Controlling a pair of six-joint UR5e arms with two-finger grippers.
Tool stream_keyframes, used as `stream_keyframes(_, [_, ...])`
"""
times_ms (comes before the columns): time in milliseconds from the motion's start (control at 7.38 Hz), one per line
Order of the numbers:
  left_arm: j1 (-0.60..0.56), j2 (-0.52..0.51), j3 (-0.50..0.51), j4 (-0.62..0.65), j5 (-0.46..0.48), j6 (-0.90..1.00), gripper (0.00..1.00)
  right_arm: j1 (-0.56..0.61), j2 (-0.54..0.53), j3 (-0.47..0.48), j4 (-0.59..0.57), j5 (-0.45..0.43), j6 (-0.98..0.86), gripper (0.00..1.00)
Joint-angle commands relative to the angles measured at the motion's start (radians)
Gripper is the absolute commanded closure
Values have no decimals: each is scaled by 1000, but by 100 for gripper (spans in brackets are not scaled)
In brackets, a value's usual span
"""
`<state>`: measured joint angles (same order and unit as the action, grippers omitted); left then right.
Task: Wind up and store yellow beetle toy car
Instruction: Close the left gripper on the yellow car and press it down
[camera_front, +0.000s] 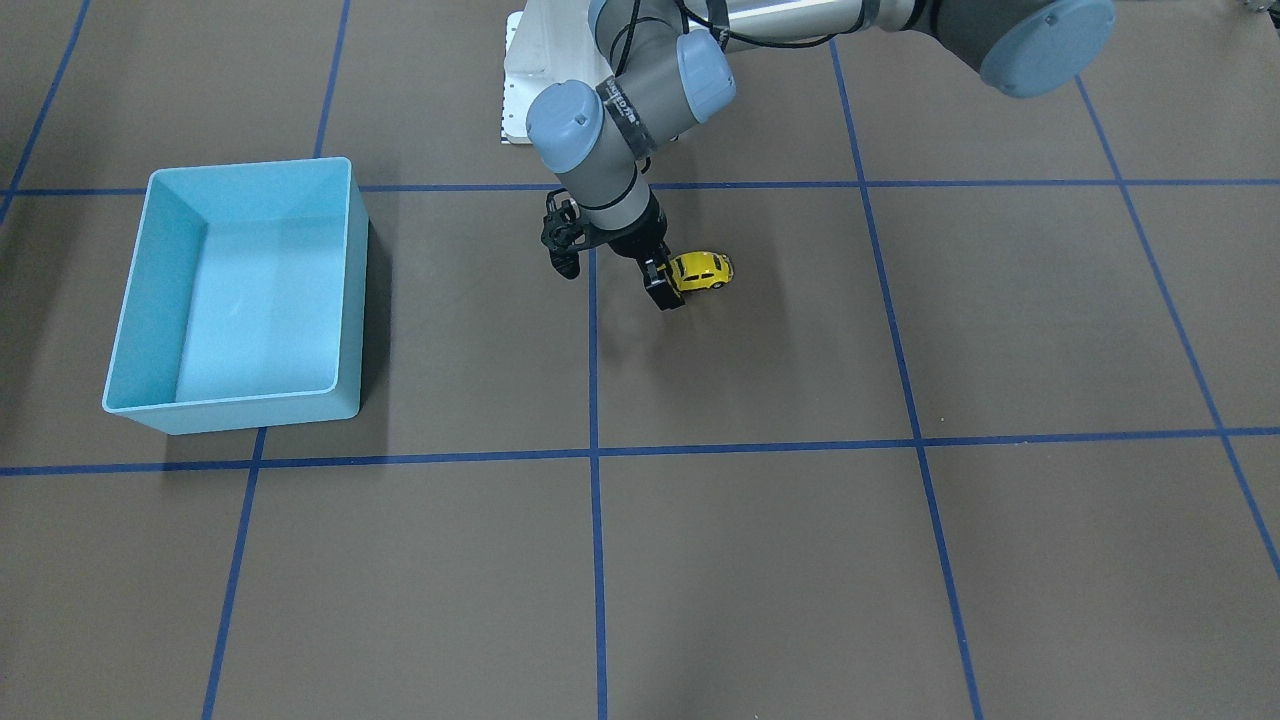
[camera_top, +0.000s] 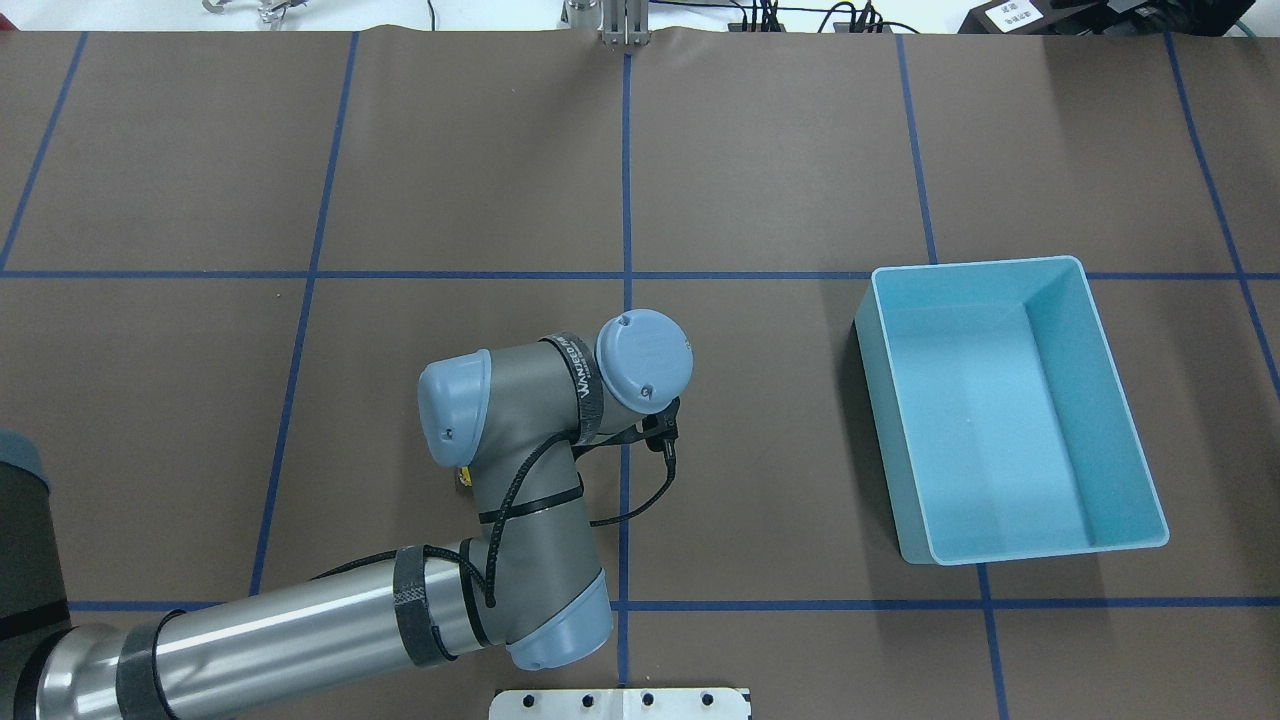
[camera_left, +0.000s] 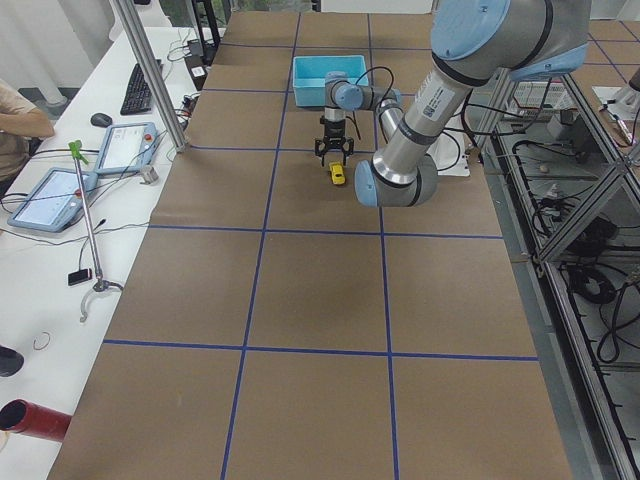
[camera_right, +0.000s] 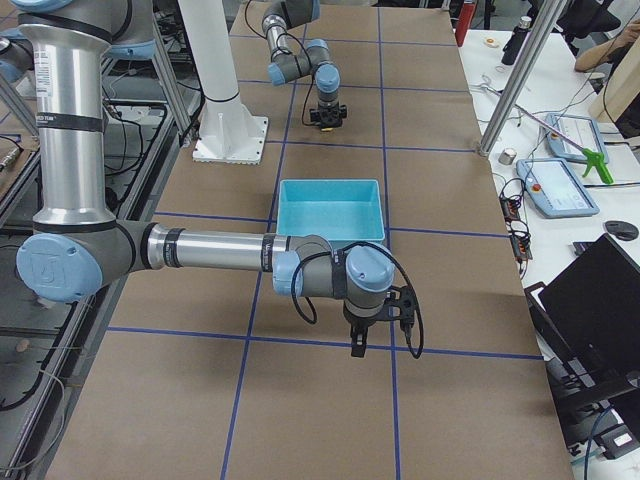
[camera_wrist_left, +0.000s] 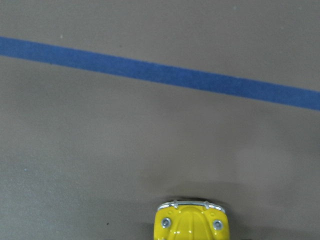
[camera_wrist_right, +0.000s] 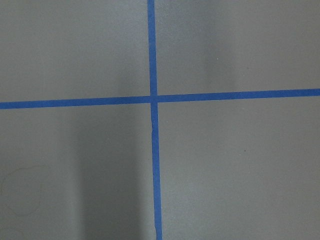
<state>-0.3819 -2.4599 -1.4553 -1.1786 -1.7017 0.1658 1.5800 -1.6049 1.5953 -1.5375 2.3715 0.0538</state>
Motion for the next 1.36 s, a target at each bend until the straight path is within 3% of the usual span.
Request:
stream_keyframes(0, [0, 10, 10, -22, -9, 1, 13, 0, -1, 0, 0, 0, 0, 0])
stream_keyframes(136, [0, 10, 12, -23, -10, 1, 21, 0, -3, 0, 0, 0, 0, 0])
stream_keyframes(542, [-5, 9, 1, -26, -56, 8, 78, 0, -3, 0, 0, 0, 0, 0])
stream_keyframes(814, [-14, 9, -40, -26, -84, 5, 94, 0, -3, 2, 0, 0, 0, 0])
stream_keyframes(1085, [-104, 37, -111, -19, -133, 11, 96, 0, -3, 2, 0, 0, 1, 0])
stream_keyframes(1220, [-145, 70, -141, -22, -127, 126, 96, 0, -3, 2, 0, 0, 0, 0])
